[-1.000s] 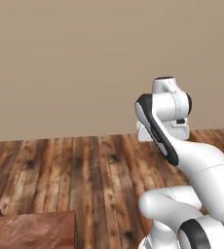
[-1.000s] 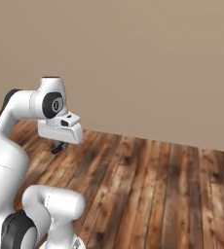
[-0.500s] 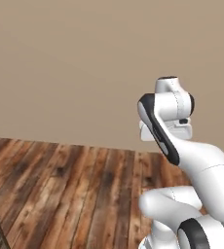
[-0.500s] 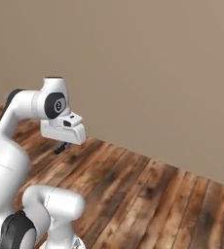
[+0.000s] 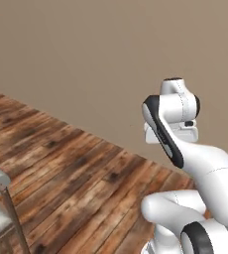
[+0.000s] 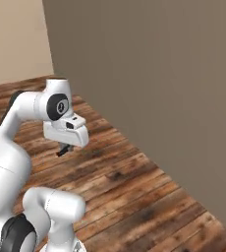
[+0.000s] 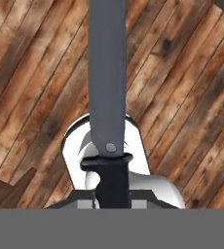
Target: Retrieve the butter from the fridge and place it on a plate on the dining table. Then retrieve the butter knife by the fridge and place it near the plate.
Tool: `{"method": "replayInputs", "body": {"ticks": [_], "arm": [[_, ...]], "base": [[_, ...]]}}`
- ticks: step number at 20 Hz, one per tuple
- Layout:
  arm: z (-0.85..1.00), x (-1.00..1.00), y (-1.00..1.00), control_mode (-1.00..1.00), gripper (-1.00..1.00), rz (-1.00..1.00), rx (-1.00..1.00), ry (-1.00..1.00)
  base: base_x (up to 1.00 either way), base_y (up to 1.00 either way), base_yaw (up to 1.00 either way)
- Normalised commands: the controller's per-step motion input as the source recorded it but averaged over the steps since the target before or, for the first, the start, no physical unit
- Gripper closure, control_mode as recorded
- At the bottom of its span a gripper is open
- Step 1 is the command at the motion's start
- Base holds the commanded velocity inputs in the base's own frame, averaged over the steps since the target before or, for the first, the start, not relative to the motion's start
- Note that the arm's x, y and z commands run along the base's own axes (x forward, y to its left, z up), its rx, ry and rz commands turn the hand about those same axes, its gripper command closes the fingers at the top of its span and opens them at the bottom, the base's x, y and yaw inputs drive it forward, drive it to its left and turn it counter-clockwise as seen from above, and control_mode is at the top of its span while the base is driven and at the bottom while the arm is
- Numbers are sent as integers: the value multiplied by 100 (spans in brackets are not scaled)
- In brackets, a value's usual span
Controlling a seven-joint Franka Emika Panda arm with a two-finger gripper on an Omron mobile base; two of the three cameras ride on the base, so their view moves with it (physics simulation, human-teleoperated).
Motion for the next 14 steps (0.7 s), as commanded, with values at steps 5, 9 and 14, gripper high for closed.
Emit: {"method": "replayInputs", "body": {"ticks": [5, 9, 14], "arm": [[0, 0, 0, 100, 100, 0, 0, 0], [0, 0, 0, 100, 100, 0, 0, 0], [0, 0, 0, 100, 100, 0, 0, 0]], "base": [[77, -41, 76], [87, -49, 71], [100, -50, 58]]}}
